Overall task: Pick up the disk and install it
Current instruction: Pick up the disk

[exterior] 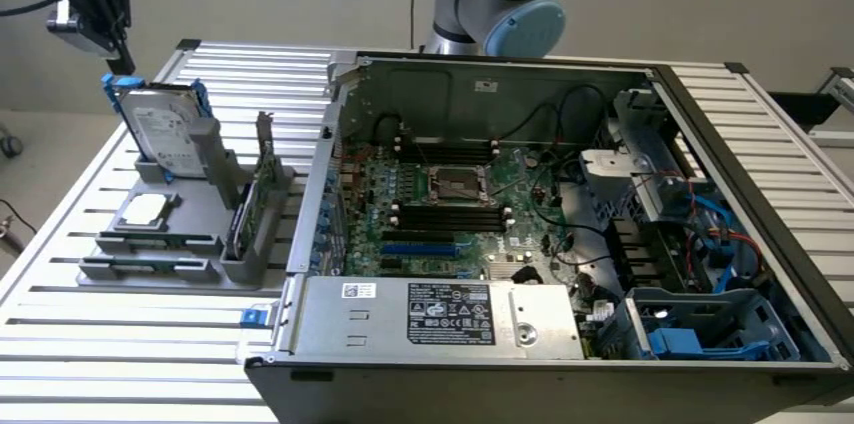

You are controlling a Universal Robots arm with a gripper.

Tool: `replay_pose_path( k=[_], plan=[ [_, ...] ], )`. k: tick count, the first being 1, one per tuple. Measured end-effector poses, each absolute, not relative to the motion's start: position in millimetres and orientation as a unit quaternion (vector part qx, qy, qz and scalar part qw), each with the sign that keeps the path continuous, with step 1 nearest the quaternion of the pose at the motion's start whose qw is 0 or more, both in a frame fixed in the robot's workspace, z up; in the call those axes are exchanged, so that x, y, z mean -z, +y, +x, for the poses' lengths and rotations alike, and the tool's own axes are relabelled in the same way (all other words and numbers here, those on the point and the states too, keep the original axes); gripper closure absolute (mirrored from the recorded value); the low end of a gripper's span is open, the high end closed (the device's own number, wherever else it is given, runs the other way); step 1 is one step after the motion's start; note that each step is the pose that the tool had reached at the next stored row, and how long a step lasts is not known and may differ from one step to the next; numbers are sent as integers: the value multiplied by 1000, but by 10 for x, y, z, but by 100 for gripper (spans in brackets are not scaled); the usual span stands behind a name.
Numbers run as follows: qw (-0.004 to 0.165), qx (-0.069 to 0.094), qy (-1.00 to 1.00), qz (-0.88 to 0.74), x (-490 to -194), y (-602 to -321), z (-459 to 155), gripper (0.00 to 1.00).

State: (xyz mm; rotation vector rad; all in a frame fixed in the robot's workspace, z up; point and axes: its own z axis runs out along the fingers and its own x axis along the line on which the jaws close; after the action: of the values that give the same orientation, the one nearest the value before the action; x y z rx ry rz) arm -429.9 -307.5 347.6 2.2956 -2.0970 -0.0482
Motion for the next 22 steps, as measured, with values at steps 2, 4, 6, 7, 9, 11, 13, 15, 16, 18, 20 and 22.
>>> replay_pose_path(
  k=[2,4,6,7,9,11,13,15,16,18,20,22],
  plan=[
    [16,15,-675,738,-3476,-3074,-4299,82],
    [16,16,-675,738,-3476,-3073,-4299,76],
    [16,16,-675,738,-3476,-3072,-4299,64],
    [16,16,-675,737,-3476,-3071,-4299,58],
    [16,16,-678,735,-3472,-3070,-4298,52],
    [16,16,-683,730,-3452,-3069,-4299,46],
    [16,16,-690,724,-3416,-3069,-4301,40],
    [16,16,-697,717,-3380,-3068,-4302,40],
    [15,16,-700,713,-3361,-3068,-4303,40],
    [15,16,-707,707,-3325,-3067,-4305,40],
    [15,16,-713,701,-3292,-3063,-4311,40],
    [15,16,-717,697,-3258,-3060,-4327,40]
  ],
)
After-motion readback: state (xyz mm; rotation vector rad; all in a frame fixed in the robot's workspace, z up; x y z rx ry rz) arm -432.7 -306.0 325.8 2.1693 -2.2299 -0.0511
